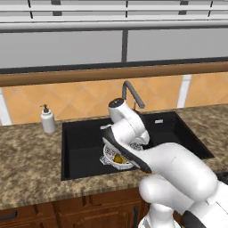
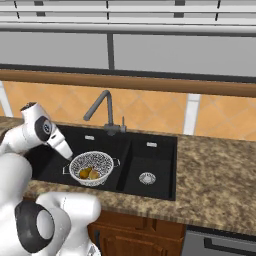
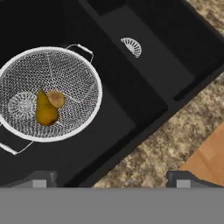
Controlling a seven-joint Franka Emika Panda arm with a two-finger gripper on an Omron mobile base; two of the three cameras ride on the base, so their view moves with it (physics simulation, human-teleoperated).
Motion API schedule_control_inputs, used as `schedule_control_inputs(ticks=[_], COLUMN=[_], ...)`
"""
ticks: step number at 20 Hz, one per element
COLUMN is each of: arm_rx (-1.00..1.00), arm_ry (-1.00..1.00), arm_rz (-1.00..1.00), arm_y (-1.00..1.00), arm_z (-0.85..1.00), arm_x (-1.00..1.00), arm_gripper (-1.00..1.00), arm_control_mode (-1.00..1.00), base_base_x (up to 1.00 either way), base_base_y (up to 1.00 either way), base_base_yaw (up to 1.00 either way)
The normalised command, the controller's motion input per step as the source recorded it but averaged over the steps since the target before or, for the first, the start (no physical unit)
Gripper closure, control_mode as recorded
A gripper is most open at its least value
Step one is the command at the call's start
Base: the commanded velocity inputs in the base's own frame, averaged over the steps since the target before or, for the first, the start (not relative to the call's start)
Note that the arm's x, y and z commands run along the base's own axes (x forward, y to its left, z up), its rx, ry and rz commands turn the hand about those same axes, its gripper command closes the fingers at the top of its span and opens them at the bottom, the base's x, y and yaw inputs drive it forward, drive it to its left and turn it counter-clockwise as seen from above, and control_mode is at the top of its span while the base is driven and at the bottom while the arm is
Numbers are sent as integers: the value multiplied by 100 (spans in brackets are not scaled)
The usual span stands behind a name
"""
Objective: Put the colander in the sink, put the kiwi, pear in the colander, and turn on the sink faucet and pour water over the colander.
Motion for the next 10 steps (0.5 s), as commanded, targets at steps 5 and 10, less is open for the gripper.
schedule_control_inputs(ticks=[5, 10], arm_rx=[8, 17], arm_ry=[-3, -10], arm_rz=[29, 31], arm_y=[-76, -100], arm_z=[66, 41], arm_x=[-68, -21], arm_gripper=[-100, -100], arm_control_mode=[-100, -100], base_base_x=[0, 0], base_base_y=[0, 0], base_base_yaw=[0, 0])
